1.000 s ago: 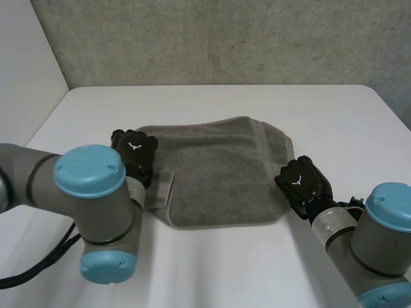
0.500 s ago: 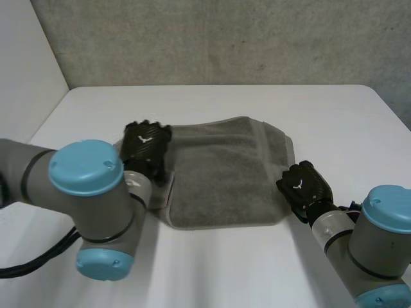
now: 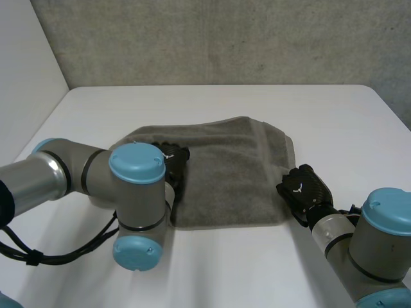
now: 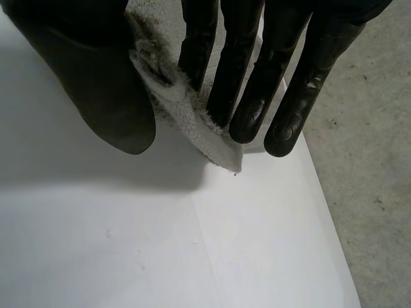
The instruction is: Fold the towel.
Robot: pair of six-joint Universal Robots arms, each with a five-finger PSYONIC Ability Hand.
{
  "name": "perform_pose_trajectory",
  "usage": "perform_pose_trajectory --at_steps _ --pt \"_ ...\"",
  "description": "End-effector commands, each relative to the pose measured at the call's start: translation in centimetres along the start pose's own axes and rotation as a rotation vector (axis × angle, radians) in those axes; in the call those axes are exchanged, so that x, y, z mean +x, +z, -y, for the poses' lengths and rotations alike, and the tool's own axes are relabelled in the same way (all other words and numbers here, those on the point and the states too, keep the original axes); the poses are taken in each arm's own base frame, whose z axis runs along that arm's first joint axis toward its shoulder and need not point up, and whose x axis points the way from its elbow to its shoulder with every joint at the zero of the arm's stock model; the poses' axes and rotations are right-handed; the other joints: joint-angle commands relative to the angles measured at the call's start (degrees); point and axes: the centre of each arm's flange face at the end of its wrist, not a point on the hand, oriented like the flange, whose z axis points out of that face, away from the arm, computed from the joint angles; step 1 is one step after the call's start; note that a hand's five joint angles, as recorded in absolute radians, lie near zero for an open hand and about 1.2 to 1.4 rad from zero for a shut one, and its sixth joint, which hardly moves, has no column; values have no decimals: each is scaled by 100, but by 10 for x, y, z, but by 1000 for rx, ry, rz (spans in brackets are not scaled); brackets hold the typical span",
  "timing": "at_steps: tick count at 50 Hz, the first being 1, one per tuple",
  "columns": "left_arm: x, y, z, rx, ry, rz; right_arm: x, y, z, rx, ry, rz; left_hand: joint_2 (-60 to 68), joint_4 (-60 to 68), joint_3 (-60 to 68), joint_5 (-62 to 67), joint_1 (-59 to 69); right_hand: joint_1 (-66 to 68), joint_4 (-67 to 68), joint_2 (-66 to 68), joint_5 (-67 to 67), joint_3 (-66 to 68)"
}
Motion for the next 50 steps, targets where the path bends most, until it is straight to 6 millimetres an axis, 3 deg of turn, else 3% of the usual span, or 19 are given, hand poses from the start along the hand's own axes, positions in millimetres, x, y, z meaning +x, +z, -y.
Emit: perform_pose_trajectory --at_steps 1,11,20,25,30,37,44,50 --pt "-13 -3 2 -14 89 78 0 0 0 1 0 -1 -165 -202 -206 -1235 -205 65 57 80 36 59" --pt "-33 -3 -8 -25 136 143 -2 -2 -1 -5 1 8 -65 -101 -106 -1135 -104 65 57 80 36 59" --pt "-37 -8 -12 -28 135 152 -3 -4 0 -4 -1 9 390 354 349 -680 350 65 57 80 36 59" --pt "-41 -18 -7 -15 129 153 -1 -5 1 -2 -1 3 878 841 837 -193 838 115 107 130 87 109" --pt "-47 -26 -18 -32 129 158 3 -5 3 3 -3 -9 1919 1883 1878 849 1880 132 124 147 103 126" --pt "-46 -38 -28 -65 139 142 3 -7 4 5 -2 -11 1703 1667 1662 633 1663 132 124 147 103 126" --pt "-50 -56 -17 -36 126 142 2 -8 3 2 -2 -8 492 456 451 -578 452 132 124 147 103 126" --pt "-48 -63 -16 -32 110 132 2 -8 3 4 -2 -8 541 505 500 -529 502 132 124 147 103 126"
